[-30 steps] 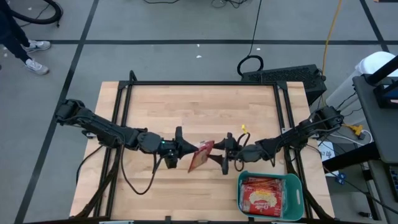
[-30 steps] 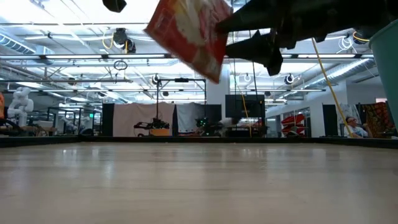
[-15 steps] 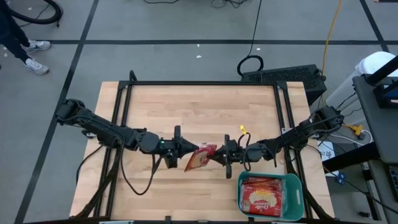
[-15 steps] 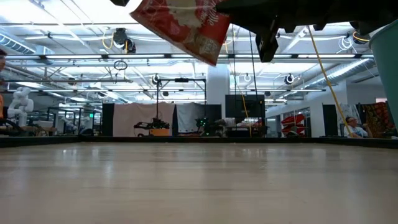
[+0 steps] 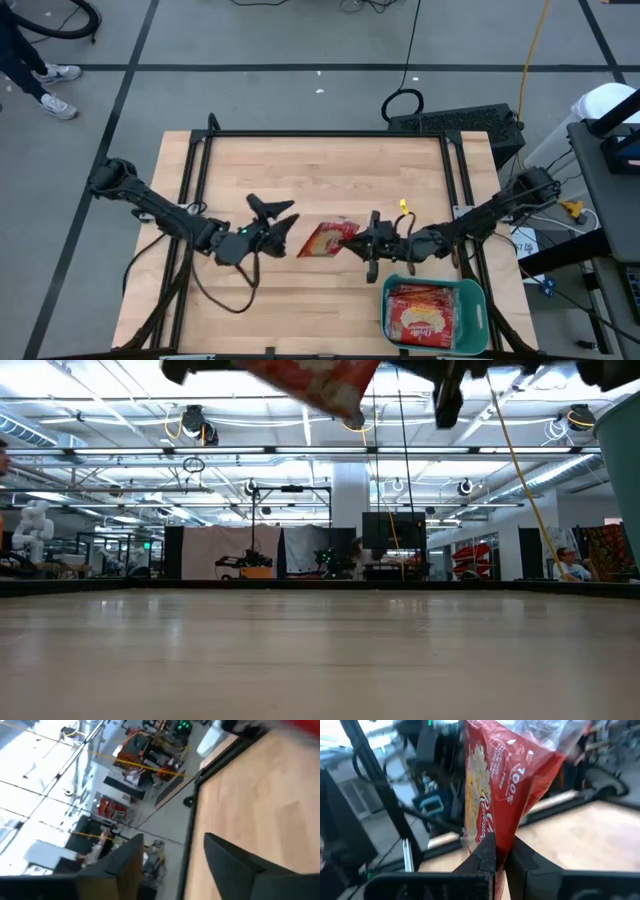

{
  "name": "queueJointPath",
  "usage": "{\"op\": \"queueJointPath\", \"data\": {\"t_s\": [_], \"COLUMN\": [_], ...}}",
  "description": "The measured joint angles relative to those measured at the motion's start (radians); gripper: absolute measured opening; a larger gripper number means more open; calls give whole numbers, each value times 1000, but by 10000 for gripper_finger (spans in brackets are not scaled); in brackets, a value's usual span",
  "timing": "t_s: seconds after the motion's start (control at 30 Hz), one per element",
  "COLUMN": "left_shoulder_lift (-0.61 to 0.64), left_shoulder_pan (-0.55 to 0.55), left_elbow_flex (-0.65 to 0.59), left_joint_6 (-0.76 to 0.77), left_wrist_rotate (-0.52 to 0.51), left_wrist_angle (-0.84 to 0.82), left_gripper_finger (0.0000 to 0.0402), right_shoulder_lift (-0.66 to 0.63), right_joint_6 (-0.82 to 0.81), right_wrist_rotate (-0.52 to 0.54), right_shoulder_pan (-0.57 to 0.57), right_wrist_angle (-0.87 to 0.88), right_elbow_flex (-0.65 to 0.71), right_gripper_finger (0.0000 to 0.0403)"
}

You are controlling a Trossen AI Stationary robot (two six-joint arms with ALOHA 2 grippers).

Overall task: Sort popcorn bags into baskets
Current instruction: Put the popcorn bag into the green bin

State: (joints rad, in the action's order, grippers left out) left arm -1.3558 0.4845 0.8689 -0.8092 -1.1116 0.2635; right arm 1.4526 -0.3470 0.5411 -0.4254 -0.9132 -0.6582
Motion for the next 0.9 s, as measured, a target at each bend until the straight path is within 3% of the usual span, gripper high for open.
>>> {"op": "queueJointPath", "data": {"t_s": [0.13, 0.33, 0.47, 0.63, 0.9], "left_shoulder_lift": [9, 9, 9, 9, 8], "left_shoulder_pan": [56, 131, 157, 130, 146], "left_elbow_flex": [0, 0, 0, 0, 0], "left_joint_6": [52, 21, -236, -504, -706], "left_wrist_rotate": [58, 85, 82, 143, 399], "left_wrist_angle": [-61, -75, -76, -80, -63], "left_gripper_finger": [236, 239, 232, 229, 226], "right_shoulder_lift": [-25, -24, -5, -8, -8], "right_joint_6": [89, 115, 49, -170, -485], "right_wrist_rotate": [37, 39, 26, -171, -393], "right_shoulder_pan": [-12, -1, 0, 26, 84], "right_wrist_angle": [-94, -157, -158, -93, 43], "right_elbow_flex": [0, 0, -1, 0, 0], "right_gripper_finger": [6, 6, 6, 6, 6]}}
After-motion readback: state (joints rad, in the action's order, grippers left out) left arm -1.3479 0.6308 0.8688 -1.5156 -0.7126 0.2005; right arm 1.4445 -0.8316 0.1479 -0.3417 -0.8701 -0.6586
